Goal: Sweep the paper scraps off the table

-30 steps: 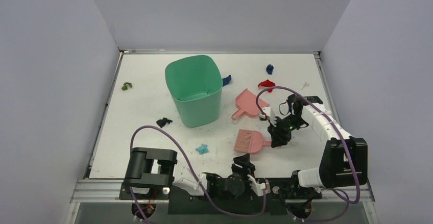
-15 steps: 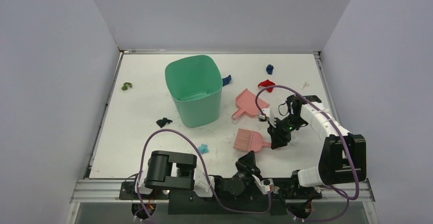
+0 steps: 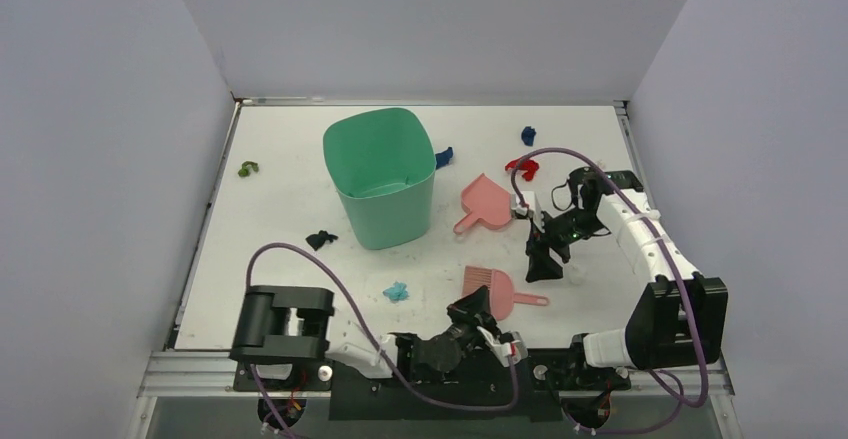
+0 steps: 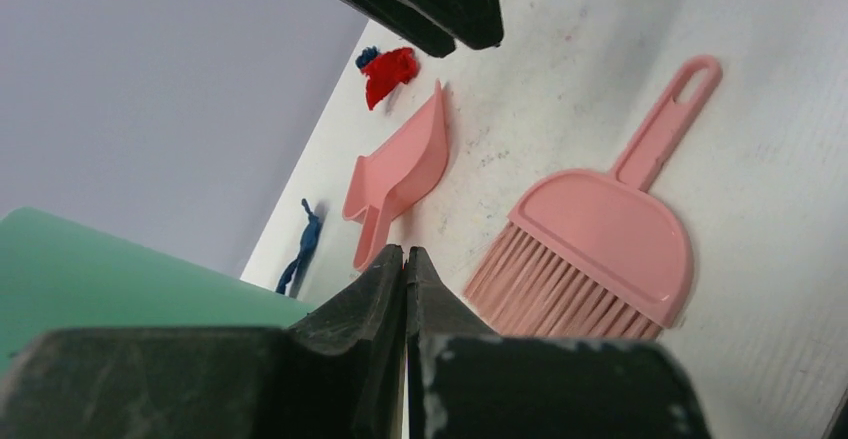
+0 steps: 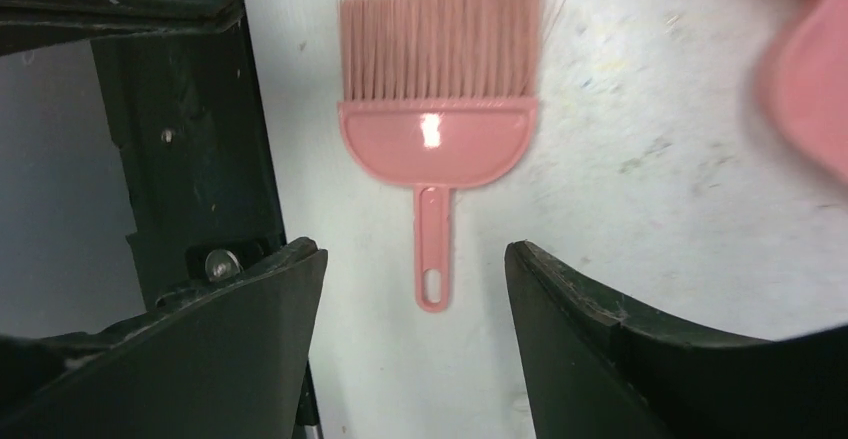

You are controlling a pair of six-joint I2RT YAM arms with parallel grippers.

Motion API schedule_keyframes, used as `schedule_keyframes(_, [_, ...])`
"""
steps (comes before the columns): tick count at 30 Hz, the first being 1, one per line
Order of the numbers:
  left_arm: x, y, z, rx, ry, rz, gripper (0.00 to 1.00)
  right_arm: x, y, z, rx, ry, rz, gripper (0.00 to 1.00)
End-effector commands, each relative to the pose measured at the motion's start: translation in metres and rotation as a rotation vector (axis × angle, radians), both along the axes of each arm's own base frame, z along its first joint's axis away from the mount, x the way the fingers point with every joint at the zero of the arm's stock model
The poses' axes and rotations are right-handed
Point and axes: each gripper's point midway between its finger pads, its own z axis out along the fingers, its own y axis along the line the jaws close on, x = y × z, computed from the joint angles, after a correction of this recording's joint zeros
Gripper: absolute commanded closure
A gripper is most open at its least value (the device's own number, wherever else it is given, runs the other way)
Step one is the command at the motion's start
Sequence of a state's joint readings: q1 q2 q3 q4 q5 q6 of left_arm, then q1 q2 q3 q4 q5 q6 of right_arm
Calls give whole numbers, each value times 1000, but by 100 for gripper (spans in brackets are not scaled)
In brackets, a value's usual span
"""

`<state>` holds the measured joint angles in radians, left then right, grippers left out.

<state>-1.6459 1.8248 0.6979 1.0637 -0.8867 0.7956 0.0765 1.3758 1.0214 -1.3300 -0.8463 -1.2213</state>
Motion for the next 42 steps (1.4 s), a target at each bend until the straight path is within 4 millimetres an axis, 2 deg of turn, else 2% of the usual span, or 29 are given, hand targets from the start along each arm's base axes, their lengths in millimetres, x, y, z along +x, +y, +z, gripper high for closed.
schedule_keyframes(1, [-6, 14, 34, -154, 157, -35, 100, 14, 24, 59, 168, -104, -15, 32])
schedule_keyframes(2, [-9, 17, 30, -128, 184, -55, 100, 18, 24, 65, 170, -128, -15, 31])
schedule_keyframes(3, [-13, 18, 35, -139, 206, -81, 100, 22, 24, 66, 165, -145, -22, 31])
schedule_keyframes(4, [-16, 18, 34, -124, 228, -106, 100, 27, 22, 64, 144, -154, -51, 31])
schedule_keyframes(6, [-22, 20, 29, -71, 264, -130, 84, 38, 12, 47, 75, -208, -83, 32])
schedule_keyframes(8, [-29, 22, 25, -46, 327, -137, 69, 42, 1, 22, 2, -275, -66, 33])
schedule_keyframes(11, [-40, 28, 16, -72, 439, -130, 55, 44, -17, -8, -101, -380, -49, 35])
schedule_keyframes(12, [-42, 31, 14, -92, 474, -121, 49, 39, -22, -21, -125, -391, -48, 35])
schedule_keyframes(13, [-43, 35, 13, -110, 504, -108, 40, 39, -24, -27, -136, -419, -47, 34])
schedule_keyframes(15, [-42, 42, 12, -149, 546, -64, 33, 36, -24, -33, -147, -458, -40, 33])
schedule_keyframes(20, [-43, 54, 10, -220, 603, -28, 31, 27, -19, -52, -183, -476, 2, 33])
schedule_keyframes(25, [-43, 59, 11, -257, 622, -29, 33, 17, -23, -74, -261, -458, 48, 35])
schedule_keyframes(36, [-43, 56, 5, -230, 618, -21, 33, 3, -27, -96, -307, -414, 68, 37])
schedule_keyframes(42, [-44, 56, 0, -216, 622, -23, 34, 1, -26, -105, -323, -382, 76, 41])
